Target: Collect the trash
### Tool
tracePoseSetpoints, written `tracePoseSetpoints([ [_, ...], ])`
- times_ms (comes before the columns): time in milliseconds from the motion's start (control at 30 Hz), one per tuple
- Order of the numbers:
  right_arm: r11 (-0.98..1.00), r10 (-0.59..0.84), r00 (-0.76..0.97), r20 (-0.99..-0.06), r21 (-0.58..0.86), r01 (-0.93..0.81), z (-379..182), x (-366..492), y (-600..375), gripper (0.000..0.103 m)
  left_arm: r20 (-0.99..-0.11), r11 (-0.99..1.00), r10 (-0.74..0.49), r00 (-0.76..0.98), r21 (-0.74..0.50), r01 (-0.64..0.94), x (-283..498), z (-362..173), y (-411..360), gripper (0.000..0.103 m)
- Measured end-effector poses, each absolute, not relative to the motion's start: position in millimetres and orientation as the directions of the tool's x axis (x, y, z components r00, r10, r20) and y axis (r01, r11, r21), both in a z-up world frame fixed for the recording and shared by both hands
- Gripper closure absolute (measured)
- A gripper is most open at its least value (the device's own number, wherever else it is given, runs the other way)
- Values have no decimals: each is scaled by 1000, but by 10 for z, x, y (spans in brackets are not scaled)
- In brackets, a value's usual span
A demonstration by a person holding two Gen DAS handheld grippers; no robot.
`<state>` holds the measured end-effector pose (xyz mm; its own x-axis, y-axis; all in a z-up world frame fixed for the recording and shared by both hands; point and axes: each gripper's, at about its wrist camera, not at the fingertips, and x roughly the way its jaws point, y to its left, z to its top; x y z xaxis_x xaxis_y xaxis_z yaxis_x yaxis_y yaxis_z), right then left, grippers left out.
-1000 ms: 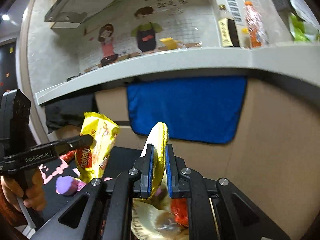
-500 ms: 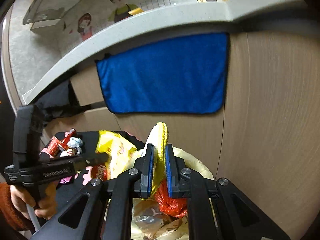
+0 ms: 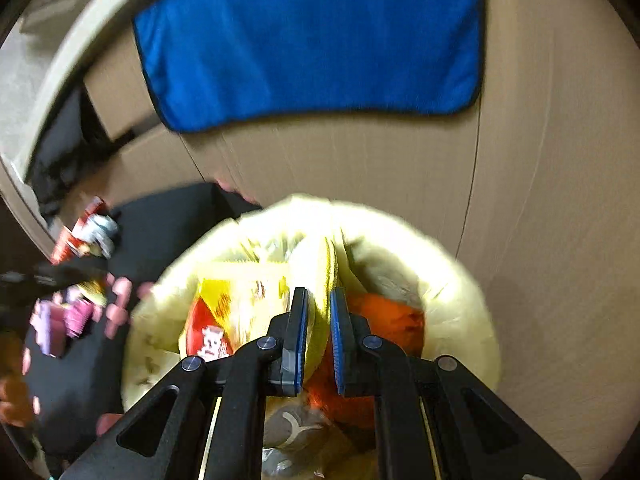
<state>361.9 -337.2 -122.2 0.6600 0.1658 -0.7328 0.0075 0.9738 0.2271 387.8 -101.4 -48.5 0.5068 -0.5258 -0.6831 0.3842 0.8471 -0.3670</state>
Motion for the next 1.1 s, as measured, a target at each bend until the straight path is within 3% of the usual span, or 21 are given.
tracePoseSetpoints([
  [200,979,129,644,-754,200,38,-1251,3564,-3337,87,-667,874,-481,570,-315,369,3675,-395,-617,62],
  [233,979,123,648,-751,198,43,-1225,3532,-3347,83,-662,881,-469,584,-303,364,3631,-379,-532,62],
  [300,981,106,661,-743,188,54,-1147,3457,-3347,59,-655,893,-447,609,-284,350,3563,-360,-354,62],
  [533,983,81,724,-685,174,54,-819,3110,-3245,57,-627,928,-369,686,-285,240,3313,-392,464,62],
  [867,948,288,739,-610,292,-128,-558,2930,-2441,52,-650,932,-275,708,-360,32,3192,-601,1571,62],
  [1000,934,348,701,-622,296,-201,-614,2955,-2070,52,-658,921,-316,684,-385,55,3219,-715,1629,62],
  [1100,918,393,669,-631,313,-244,-677,2964,-1854,52,-637,891,-416,649,-429,150,3335,-760,1584,62],
])
